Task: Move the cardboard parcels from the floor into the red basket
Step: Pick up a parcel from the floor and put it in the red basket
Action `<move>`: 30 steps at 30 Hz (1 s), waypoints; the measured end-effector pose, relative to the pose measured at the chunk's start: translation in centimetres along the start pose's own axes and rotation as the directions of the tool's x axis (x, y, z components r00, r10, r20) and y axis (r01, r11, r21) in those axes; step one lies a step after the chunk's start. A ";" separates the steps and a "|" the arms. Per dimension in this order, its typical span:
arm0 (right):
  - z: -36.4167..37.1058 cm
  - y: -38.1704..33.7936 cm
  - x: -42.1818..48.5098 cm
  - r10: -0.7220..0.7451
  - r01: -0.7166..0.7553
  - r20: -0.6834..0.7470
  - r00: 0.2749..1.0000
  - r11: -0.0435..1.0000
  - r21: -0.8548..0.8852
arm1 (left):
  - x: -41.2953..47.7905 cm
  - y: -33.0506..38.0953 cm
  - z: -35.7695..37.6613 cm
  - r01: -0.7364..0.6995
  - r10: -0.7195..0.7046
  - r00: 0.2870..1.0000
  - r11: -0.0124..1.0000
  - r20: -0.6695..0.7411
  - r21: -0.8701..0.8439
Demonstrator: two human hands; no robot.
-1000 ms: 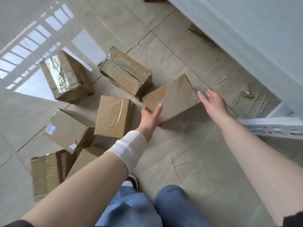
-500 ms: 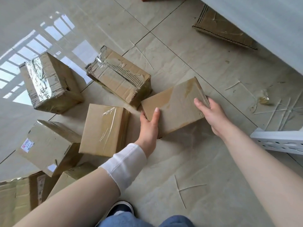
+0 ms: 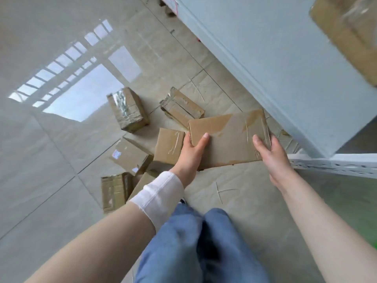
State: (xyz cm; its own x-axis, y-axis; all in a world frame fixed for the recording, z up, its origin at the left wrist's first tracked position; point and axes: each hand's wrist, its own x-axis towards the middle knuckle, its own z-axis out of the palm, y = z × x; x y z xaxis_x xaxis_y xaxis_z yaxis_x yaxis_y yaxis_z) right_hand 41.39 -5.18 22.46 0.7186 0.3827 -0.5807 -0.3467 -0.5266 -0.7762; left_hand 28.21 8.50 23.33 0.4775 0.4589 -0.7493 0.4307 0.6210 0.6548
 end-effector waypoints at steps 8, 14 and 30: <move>1.2 -14.5 -16.0 -0.023 0.023 0.021 1.000 1.000 0.013 | -17.2 11.9 -5.1 -0.028 0.028 1.000 0.999 -0.003 -0.047; 3.2 -20.6 -24.1 -0.118 0.115 0.102 0.988 0.993 0.033 | -26.6 15.1 -9.0 -0.097 0.092 0.994 0.991 -0.062 -0.089; 14.7 -28.4 -36.3 -0.227 0.235 0.339 0.913 0.972 0.018 | -39.9 18.5 -22.6 -0.295 0.259 0.936 0.946 -0.238 -0.133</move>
State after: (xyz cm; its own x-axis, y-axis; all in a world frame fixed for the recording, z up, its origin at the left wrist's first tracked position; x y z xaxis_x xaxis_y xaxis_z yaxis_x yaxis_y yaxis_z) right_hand 16.25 7.07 61.97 0.5300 0.7266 -0.4373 -0.1792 -0.4080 -0.8952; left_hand -0.21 16.07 63.15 0.3761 0.7415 -0.5557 0.1648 0.5366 0.8276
